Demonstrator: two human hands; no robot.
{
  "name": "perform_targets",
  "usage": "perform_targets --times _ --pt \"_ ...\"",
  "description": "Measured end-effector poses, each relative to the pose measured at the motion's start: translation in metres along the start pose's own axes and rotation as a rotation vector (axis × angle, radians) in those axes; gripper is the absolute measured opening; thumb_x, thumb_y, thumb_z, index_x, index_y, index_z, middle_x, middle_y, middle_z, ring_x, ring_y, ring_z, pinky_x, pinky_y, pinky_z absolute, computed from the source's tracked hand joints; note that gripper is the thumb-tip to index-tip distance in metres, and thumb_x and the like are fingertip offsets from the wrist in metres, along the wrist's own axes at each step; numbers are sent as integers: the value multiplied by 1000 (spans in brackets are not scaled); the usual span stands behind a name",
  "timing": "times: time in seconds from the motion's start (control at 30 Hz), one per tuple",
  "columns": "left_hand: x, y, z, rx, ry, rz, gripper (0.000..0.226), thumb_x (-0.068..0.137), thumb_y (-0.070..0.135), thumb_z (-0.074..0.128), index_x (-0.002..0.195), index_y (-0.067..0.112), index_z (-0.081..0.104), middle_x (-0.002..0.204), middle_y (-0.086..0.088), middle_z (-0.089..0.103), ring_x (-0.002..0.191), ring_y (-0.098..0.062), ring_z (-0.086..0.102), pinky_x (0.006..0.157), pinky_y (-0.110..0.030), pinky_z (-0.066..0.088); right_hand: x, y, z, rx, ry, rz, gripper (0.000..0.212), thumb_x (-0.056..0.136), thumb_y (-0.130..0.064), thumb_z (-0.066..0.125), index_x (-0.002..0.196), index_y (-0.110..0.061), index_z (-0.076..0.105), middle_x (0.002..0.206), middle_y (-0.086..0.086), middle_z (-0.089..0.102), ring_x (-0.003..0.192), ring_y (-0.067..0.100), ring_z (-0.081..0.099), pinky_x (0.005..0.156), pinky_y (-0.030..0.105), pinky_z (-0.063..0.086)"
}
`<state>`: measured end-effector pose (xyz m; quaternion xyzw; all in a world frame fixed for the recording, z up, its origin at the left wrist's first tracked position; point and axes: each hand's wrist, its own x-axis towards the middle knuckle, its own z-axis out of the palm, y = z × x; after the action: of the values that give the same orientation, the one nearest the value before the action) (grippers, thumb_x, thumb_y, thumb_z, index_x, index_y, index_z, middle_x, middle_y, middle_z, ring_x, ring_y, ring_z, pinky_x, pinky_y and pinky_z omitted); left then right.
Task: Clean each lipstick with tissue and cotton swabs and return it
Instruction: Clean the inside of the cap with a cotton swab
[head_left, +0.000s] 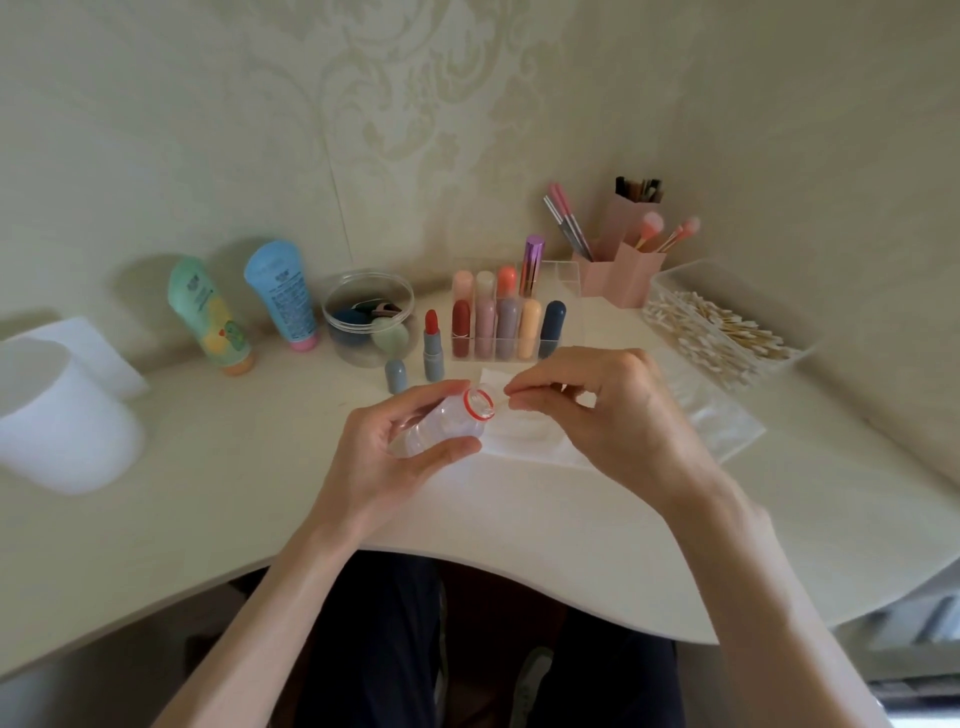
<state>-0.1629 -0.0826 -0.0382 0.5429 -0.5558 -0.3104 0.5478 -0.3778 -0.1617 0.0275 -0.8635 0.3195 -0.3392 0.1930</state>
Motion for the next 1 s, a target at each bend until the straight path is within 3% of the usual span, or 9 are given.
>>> perform_targets --times 0.07,0.13,0.3,0.43,0.57,0.83,1.0 --pt "0 0 0 0 3 -1 53 73 24 88 123 21 73 116 14 77 115 -7 70 103 -21 50 -2 4 0 46 -56 43 31 95 8 67 108 -17 82 88 -19 73 85 -6 68 76 7 49" --pt "1 0 0 1 3 -3 53 73 23 88 124 20 73 117 14 77 116 -7 70 104 -21 49 -4 6 -1 58 -76 47 36 100 7 60 116 -18 79 91 -14 76 88 3 72 76 15 54" --pt "1 -1 1 -10 -2 -5 53 73 22 88 124 20 73 117 14 77 116 -8 70 104 -21 49 0 3 -3 158 -35 111 13 96 -6 74 101 -18 77 84 -15 77 83 7 74 76 23 58" --pt "1 -2 1 -6 -5 -5 53 73 22 88 124 20 74 118 14 76 118 -7 69 106 -22 48 4 -1 2 20 51 32 13 91 -15 81 102 -21 84 92 -14 79 85 5 73 81 20 56" --pt "1 -3 1 -6 -2 -4 54 73 23 88 125 20 73 119 13 76 118 -8 69 106 -23 48 4 -3 6 -29 19 -47 17 95 -9 74 108 -16 83 101 -7 80 96 5 73 86 14 54" --pt "2 -3 1 -15 2 0 53 73 23 88 123 20 74 117 12 77 117 -9 70 104 -22 50 5 -3 5 -88 1 -76 9 95 -13 76 99 -17 83 93 -10 78 76 -7 59 77 5 43" --pt "1 -3 2 -15 6 4 53 72 22 88 123 20 74 116 13 77 116 -8 70 105 -21 49 7 0 6 -69 -42 -78 11 95 -9 74 97 -17 82 92 -16 68 79 -15 56 77 5 41"
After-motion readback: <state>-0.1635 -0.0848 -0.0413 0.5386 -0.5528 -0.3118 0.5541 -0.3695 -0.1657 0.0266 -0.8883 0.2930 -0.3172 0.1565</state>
